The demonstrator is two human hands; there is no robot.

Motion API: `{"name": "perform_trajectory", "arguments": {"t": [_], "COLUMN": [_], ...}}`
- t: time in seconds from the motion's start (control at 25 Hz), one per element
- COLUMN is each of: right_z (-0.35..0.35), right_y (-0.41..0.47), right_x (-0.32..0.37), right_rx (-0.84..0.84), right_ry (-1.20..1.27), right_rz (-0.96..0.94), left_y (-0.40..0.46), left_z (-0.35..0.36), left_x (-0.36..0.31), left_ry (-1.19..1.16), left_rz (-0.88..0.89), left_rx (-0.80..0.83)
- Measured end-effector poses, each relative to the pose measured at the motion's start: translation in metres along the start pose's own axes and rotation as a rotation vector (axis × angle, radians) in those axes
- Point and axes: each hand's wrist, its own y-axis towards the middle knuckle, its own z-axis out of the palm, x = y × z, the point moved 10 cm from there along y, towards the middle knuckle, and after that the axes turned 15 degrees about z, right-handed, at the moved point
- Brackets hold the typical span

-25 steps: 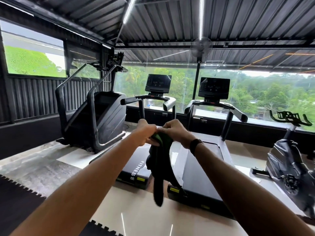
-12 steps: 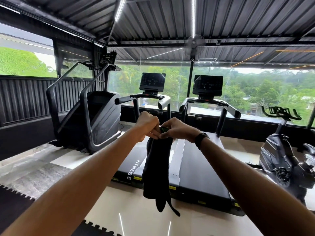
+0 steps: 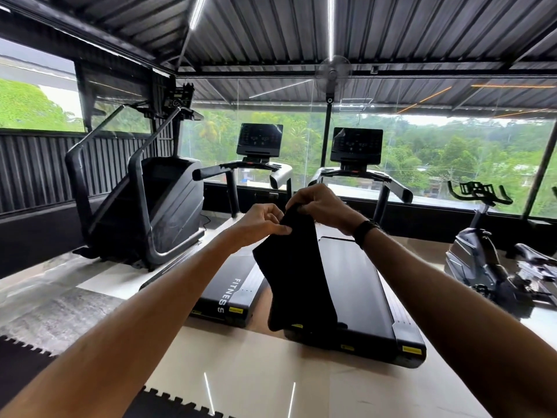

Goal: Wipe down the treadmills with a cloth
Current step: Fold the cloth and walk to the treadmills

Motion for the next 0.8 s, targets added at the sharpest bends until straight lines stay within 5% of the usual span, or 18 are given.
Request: {"name": "perform_trajectory", "arguments": {"t": [0.16, 0.32, 0.4, 0.52, 0.72, 0.8], "right_z": [-0.031, -0.056, -0.051, -0.037, -0.024, -0.046], "right_y": [0.003, 0.001, -0.004, -0.011, -0.012, 0.001], "right_x": [-0.017, -0.046, -0.062, -0.075, -0.079, -0.055], "right_rx": [-0.193, -0.305, -0.233, -0.098, 0.125, 0.058], "right_ry": [0.116, 0.054, 0.009, -0.004, -0.047, 0.091], "right_rz": [0.013, 0.1, 0.146, 0.18, 0.285, 0.241], "left_y": [-0.014, -0.013, -0.008, -0.003, -0.005, 0.007], "left_z": [0.016, -0.013, -0.044, -0.051, -0.047, -0.07], "left_x": [0.011, 0.009, 0.003, -0.003, 0.003, -0.016], "left_ry": [0.057, 0.233, 0.376, 0.475, 0.374, 0.236], "left_rz": [-0.045, 0.001, 0.006, 0.008, -0.094, -0.052], "left_rx": [0.144, 0.082, -0.055, -0.015, 0.173, 0.022]}}
